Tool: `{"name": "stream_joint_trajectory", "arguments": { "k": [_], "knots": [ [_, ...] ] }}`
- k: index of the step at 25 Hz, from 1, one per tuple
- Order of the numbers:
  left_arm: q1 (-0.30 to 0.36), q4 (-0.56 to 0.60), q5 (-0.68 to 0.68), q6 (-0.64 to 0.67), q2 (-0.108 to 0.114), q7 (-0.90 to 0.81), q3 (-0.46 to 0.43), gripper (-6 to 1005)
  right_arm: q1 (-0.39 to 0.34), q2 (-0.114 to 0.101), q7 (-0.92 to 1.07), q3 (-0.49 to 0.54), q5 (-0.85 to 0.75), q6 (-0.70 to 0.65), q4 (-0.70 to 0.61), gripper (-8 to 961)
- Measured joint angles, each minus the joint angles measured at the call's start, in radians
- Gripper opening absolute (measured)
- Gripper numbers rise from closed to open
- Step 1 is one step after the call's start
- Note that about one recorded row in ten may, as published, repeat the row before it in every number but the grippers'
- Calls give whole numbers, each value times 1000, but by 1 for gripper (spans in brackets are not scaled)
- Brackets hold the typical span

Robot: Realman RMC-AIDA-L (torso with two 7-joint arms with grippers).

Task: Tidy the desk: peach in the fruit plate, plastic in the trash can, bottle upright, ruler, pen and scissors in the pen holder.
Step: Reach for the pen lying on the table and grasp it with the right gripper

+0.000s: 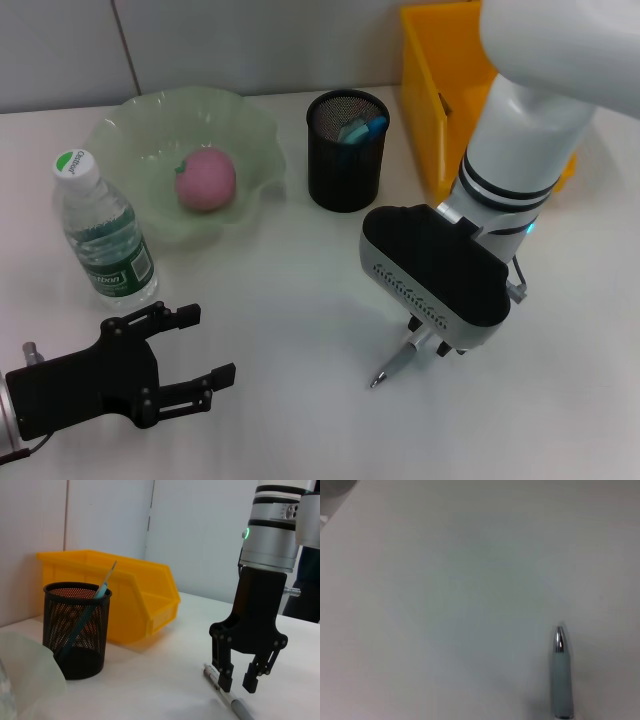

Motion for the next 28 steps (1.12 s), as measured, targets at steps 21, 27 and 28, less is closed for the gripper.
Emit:
{"name": "stream_joint_trajectory", "arguments": {
  "k": [21, 27, 28],
  "knots": [
    [-2, 0, 0, -1, 3, 0, 1, 835, 30, 0, -21, -9, 17, 37, 65, 364],
    [-2, 0, 0, -1, 3, 0, 1, 835, 39, 1, -26, -10, 20, 40, 80, 364],
    [-3, 0, 0, -1, 3, 0, 1, 835, 43, 1, -28, -10, 23, 42, 87, 364]
  ]
}}
